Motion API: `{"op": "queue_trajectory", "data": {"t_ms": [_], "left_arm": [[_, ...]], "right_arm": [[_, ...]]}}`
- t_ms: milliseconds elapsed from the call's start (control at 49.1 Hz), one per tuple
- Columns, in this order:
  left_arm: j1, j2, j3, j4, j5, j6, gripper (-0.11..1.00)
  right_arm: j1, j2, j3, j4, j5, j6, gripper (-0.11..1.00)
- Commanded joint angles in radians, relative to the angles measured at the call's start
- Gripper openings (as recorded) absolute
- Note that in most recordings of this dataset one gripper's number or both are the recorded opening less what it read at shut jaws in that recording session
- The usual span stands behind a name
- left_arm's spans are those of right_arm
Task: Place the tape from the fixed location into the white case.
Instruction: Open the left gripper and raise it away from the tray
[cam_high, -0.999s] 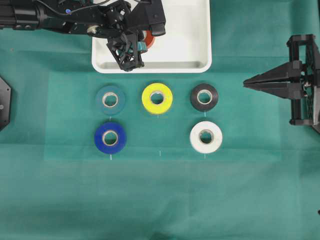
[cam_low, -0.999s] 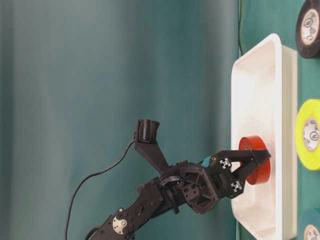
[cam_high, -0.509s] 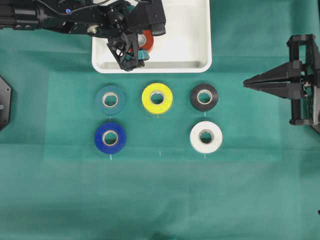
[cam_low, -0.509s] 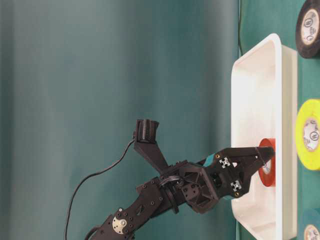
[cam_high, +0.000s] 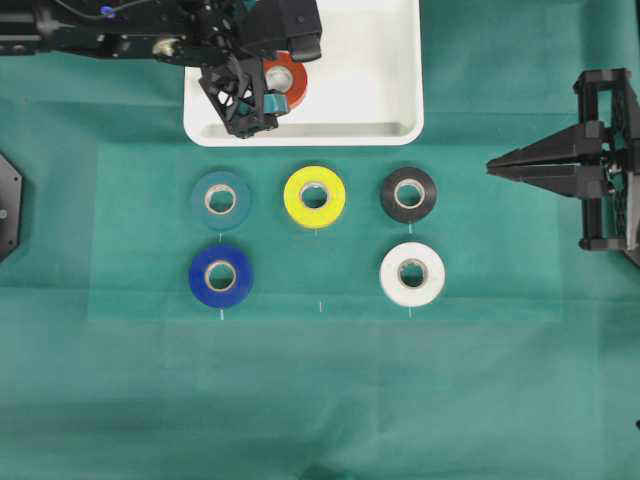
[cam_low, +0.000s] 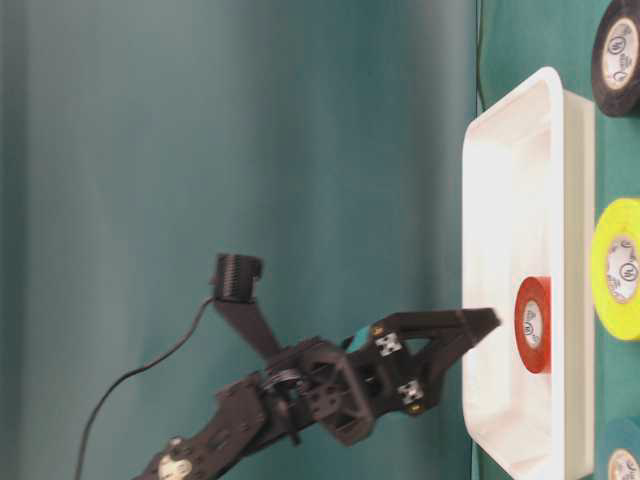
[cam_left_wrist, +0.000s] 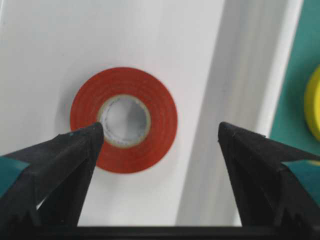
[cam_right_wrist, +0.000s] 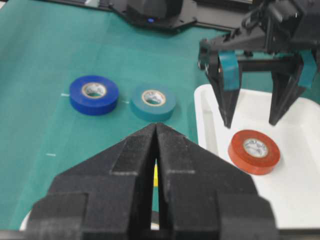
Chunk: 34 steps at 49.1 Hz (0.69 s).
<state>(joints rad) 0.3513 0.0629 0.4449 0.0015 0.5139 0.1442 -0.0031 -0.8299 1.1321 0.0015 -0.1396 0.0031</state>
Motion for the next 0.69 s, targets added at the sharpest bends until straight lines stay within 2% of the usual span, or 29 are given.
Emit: {"op": "queue_trajectory", "data": {"t_ms": [0, 285, 509, 673], "left_arm": [[-0.006, -0.063, -0.029, -0.002, 0.025, -0.002, 0.89], [-0.018, -0.156, -0.063, -0.003, 0.103, -0.003, 0.89], [-0.032, -0.19, -0.135, -0.003, 0.209, -0.005, 0.89], [-0.051, -0.216, -0.178, -0.003, 0.235, -0.005, 0.89]], "right_arm": [[0.0, 0.005, -0.012, -0.002, -0.005, 0.0, 0.0], [-0.002, 0.005, -0.012, -0.002, -0.005, 0.0, 0.0], [0.0, 0.005, -0.012, -0.002, -0.003, 0.0, 0.0], [-0.002, 0.005, -0.012, -0.002, -0.003, 0.0, 0.0]]}}
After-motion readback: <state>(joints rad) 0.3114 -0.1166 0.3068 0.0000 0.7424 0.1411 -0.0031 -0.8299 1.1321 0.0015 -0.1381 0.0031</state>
